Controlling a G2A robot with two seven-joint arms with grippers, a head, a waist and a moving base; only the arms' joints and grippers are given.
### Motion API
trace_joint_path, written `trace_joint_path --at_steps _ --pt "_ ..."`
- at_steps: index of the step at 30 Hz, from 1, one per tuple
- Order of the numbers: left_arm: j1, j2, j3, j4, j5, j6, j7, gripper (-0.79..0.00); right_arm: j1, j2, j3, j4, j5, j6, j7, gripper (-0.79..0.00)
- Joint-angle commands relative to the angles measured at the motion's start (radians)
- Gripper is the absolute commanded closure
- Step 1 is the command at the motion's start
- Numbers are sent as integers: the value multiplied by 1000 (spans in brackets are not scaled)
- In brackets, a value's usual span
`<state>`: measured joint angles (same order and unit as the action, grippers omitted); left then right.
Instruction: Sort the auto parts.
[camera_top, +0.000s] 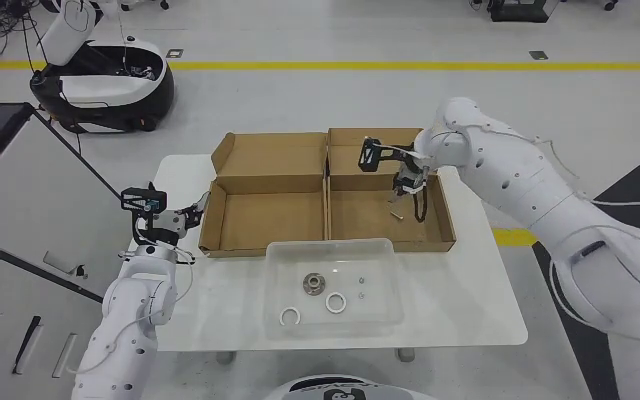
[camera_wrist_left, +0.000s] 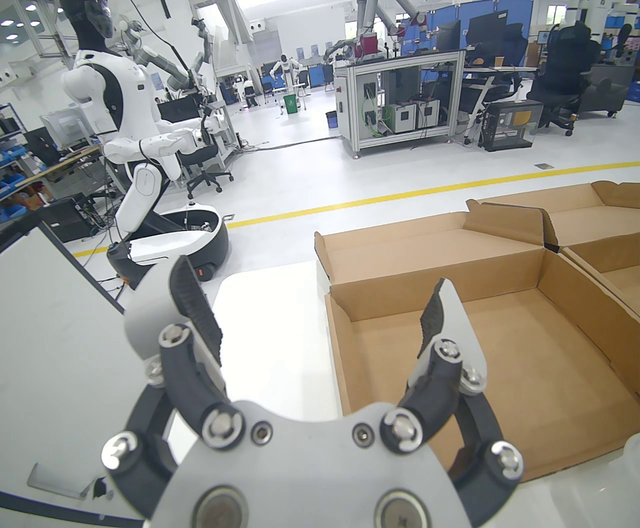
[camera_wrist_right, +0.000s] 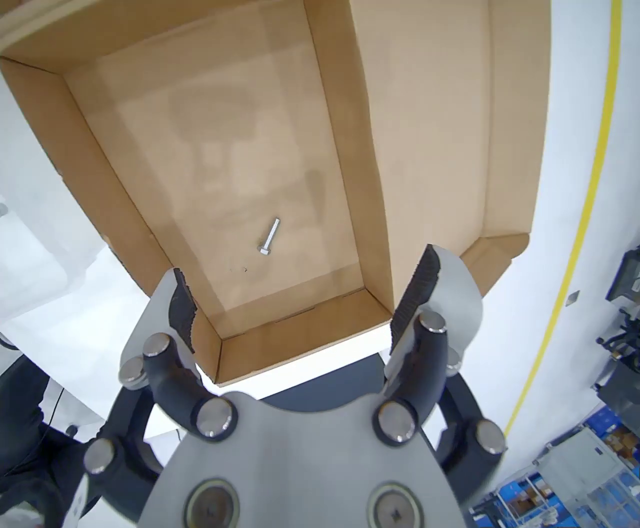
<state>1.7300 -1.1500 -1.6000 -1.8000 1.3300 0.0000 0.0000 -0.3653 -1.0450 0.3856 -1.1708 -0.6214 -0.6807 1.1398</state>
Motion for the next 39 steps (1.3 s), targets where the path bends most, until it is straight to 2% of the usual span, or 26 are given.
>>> trace_joint_path --at_steps 1,12,20,26,32,39 --pt "0 0 0 0 0 0 0 -785 -6 26 11 -74 29 8 7 -785" --pt "0 0 0 0 0 0 0 -785 21 176 -5 -489 223 82 82 -785" --pt "0 0 0 0 0 0 0 -785 109 239 -129 -651 338 120 120 -785" --pt "0 0 0 0 0 0 0 -785 161 252 -216 -717 398 126 125 -785" --pt "0 0 0 0 0 0 0 -785 106 239 -216 -773 392 156 155 -785" --pt "0 0 0 0 0 0 0 -785 11 203 -216 -755 316 180 180 -785"
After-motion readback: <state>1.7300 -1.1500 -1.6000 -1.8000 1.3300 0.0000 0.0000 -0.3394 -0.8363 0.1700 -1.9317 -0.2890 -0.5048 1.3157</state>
